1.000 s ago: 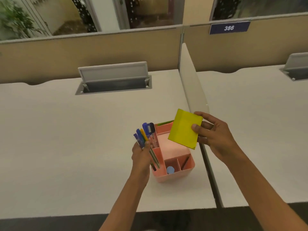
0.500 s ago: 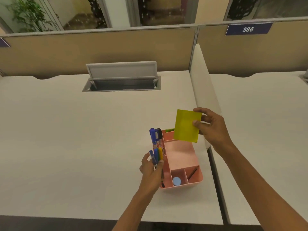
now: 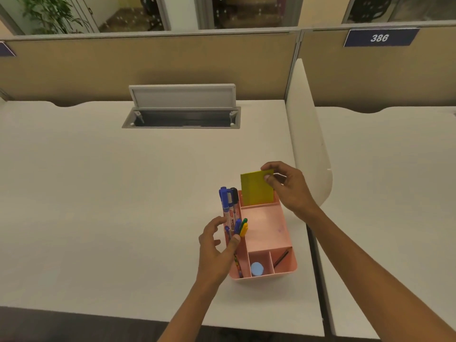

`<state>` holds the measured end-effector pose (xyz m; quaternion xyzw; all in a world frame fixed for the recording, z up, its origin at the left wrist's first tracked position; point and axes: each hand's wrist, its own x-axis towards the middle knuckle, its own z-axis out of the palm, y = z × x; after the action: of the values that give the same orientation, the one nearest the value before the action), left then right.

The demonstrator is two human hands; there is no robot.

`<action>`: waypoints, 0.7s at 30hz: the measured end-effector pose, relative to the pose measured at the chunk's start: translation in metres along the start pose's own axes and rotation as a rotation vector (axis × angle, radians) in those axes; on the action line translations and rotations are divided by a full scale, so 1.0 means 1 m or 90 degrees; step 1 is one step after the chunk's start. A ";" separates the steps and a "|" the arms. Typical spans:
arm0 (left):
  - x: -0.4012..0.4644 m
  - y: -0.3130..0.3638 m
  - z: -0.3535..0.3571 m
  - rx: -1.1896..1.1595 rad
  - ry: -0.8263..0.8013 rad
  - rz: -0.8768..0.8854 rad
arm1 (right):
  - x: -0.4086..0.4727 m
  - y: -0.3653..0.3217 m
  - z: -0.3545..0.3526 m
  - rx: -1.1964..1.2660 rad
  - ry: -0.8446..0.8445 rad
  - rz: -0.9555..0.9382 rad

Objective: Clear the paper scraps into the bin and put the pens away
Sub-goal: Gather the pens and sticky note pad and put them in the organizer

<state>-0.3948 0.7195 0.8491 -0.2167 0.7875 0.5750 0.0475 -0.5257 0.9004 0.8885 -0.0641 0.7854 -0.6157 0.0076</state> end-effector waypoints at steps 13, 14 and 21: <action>-0.012 -0.014 -0.018 -0.014 0.123 0.014 | -0.004 0.018 0.001 -0.364 -0.025 -0.186; -0.014 -0.014 -0.020 -0.021 0.132 0.014 | -0.004 0.018 0.001 -0.399 -0.029 -0.187; -0.021 -0.008 -0.032 -0.085 0.123 0.070 | -0.009 0.004 -0.001 -0.514 -0.035 -0.133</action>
<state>-0.3670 0.6940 0.8593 -0.2305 0.7590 0.6043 -0.0746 -0.5173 0.9034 0.8846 -0.1578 0.9523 -0.2542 -0.0601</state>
